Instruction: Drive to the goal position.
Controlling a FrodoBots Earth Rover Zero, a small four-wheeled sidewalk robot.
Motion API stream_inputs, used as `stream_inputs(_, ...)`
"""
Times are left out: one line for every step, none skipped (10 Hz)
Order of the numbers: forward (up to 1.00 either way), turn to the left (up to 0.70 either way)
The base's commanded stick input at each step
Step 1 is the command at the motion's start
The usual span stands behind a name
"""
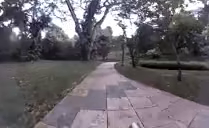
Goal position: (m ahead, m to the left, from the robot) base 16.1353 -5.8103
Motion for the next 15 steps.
stream_inputs(0.70, -0.02)
stream_inputs(0.70, 0.01)
stream_inputs(0.70, -0.01)
stream_inputs(0.70, -0.09)
stream_inputs(0.70, -0.13)
stream_inputs(0.70, -0.13)
stream_inputs(0.70, -0.13)
stream_inputs(0.70, -0.13)
stream_inputs(0.70, -0.05)
stream_inputs(0.70, 0.01)
stream_inputs(0.70, 0.01)
stream_inputs(0.70, 0.01)
stream_inputs(0.70, 0.01)
stream_inputs(0.70, 0.01)
stream_inputs(0.70, 0.01)
